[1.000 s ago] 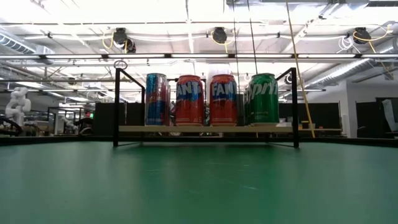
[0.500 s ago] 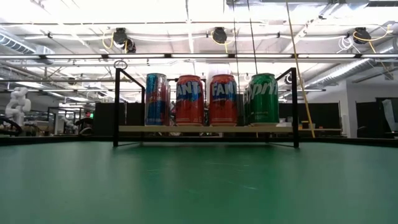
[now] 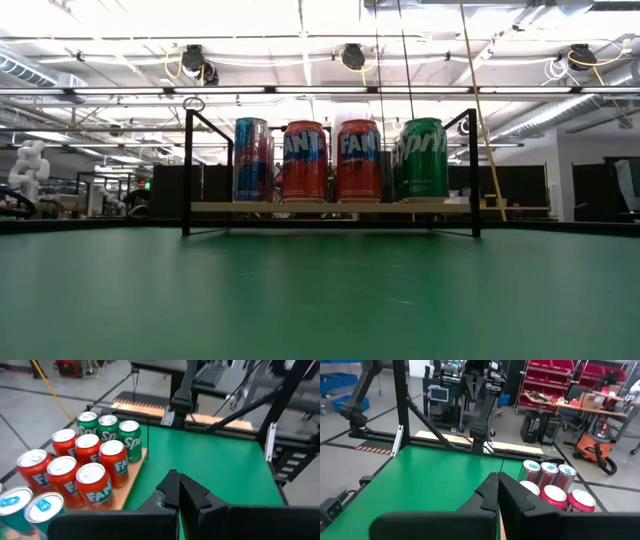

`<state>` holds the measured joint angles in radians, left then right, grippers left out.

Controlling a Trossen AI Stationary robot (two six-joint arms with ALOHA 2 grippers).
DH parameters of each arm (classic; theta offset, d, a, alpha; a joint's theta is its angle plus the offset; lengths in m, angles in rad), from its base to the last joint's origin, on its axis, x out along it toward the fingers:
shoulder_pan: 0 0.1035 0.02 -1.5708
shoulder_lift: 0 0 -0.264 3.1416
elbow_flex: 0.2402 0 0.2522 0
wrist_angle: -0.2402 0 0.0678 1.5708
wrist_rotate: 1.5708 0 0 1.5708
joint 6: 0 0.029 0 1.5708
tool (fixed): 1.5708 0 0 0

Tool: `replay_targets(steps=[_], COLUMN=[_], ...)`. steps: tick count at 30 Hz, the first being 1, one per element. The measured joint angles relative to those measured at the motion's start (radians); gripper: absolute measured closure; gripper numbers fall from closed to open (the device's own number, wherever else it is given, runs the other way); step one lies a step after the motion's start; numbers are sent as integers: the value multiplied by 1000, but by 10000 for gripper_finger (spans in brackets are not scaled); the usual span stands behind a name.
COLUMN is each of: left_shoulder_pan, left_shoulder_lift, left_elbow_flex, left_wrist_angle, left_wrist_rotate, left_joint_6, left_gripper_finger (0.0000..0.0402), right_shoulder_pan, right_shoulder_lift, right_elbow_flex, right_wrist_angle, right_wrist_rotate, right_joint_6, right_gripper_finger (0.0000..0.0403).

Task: Place canned beverage on shelf
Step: Return to Home Position

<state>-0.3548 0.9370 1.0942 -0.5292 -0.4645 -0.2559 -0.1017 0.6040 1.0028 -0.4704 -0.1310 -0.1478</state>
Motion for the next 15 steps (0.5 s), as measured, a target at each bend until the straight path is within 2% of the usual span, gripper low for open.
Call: replay_targets(steps=[3,8,15], left_shoulder_pan=[-1,-1,0], left_shoulder_lift=[-94,-241,-454], left_elbow_flex=[-128,-293,-466], left_wrist_angle=[74,101,101], left_wrist_rotate=[7,11,17], left_joint_6=[1,23,34], left_gripper_finger=[401,401,401], right_shoulder_pan=[0,0,0], right_shoulder_lift=[-61,-152,-248], right_elbow_flex=[-122,-333,-604], right_wrist_angle=[79,206,439], right_wrist_rotate=[0,-6,-123], right_joint_6=[0,8,35], right_gripper_finger=[403,403,403])
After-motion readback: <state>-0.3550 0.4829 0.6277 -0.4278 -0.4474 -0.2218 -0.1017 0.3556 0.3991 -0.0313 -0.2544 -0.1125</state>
